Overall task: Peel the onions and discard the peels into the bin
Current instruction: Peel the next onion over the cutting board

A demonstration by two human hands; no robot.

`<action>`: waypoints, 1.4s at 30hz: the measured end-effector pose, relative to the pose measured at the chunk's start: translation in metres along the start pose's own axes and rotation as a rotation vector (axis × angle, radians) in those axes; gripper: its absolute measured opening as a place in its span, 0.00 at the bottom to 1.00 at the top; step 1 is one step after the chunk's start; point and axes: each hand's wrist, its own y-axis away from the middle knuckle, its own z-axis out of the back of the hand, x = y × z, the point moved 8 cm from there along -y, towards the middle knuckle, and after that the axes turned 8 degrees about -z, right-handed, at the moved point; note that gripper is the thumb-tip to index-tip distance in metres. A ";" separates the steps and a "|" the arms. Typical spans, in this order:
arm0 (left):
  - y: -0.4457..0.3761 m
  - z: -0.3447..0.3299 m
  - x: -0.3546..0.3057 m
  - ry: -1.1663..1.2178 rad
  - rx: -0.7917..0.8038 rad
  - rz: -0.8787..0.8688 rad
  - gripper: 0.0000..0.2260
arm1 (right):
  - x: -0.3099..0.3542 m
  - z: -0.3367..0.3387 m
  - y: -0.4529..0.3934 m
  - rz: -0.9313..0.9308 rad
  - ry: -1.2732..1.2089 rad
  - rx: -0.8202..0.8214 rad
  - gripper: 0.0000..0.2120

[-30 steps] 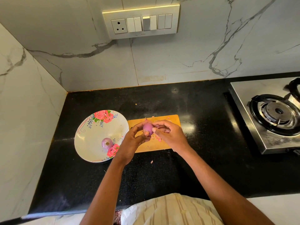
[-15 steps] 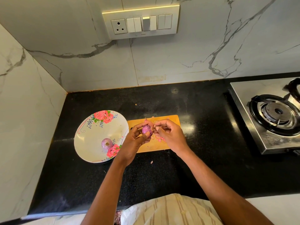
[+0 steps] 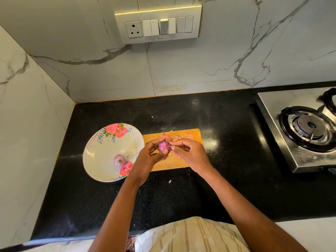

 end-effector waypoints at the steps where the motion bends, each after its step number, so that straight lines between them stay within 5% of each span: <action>1: 0.000 0.000 0.000 -0.007 -0.001 -0.003 0.18 | 0.001 0.001 0.000 0.008 0.019 -0.014 0.07; 8: -0.002 -0.004 -0.001 -0.041 0.010 -0.015 0.20 | 0.005 0.004 0.001 0.054 0.110 -0.135 0.06; 15: -0.006 0.002 0.004 -0.037 -0.069 0.021 0.23 | 0.005 0.001 0.000 -0.023 -0.073 0.010 0.13; 23: -0.013 0.000 -0.004 -0.142 -0.108 -0.022 0.11 | 0.006 -0.001 -0.001 0.007 -0.027 -0.018 0.11; 32: -0.009 -0.004 -0.008 -0.173 -0.093 -0.053 0.14 | 0.004 0.008 0.001 0.066 0.098 -0.133 0.07; 42: -0.003 -0.007 -0.010 -0.029 -0.114 0.004 0.07 | -0.013 0.011 -0.008 -0.034 0.159 -0.162 0.06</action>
